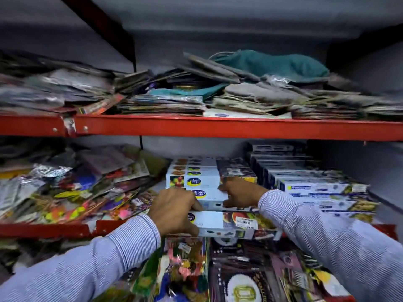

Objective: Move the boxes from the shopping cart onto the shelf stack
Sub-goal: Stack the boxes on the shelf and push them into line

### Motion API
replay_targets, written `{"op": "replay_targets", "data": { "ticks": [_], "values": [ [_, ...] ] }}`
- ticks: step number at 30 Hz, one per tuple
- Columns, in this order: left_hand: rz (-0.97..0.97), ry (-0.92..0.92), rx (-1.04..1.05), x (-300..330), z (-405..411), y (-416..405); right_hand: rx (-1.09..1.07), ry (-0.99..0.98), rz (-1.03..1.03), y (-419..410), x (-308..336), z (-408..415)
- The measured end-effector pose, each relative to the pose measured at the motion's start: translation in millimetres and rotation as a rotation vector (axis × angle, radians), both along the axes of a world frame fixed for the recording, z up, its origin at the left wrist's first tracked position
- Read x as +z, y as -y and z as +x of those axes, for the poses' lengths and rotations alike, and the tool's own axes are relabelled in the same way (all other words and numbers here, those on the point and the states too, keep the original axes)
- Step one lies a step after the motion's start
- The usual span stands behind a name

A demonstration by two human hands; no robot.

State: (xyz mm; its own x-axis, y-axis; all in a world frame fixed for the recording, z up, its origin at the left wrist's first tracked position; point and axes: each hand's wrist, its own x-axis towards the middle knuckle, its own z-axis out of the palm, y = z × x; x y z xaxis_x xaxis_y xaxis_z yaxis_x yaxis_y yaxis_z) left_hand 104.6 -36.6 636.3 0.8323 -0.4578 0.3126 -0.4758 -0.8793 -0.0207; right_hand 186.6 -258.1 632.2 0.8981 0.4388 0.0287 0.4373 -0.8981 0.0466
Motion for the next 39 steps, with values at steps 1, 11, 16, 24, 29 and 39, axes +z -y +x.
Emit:
{"op": "replay_targets", "data": {
  "ticks": [1,11,16,24,29,39],
  "values": [
    [0.005,0.004,0.001,-3.0,4.4,-0.2,-0.01,-0.006,0.006,-0.1,-5.3,8.5],
    [0.002,-0.056,0.01,-32.2,30.1,-9.3,-0.05,0.016,0.014,-7.4,-37.6,54.6],
    [0.0,-0.06,0.0,-33.7,36.2,-8.7,-0.06,0.037,0.064,-7.8,-41.0,57.7],
    [0.006,-0.043,-0.005,-29.6,41.9,-1.1,-0.131,0.144,0.143,-9.0,-28.0,48.9],
    [0.0,-0.044,0.01,-25.5,44.3,1.2,-0.102,0.176,0.097,-9.4,-27.3,46.5],
    [0.012,0.021,0.055,-18.3,78.0,5.8,-0.034,0.071,0.036,1.5,-14.3,50.8]
  ]
}}
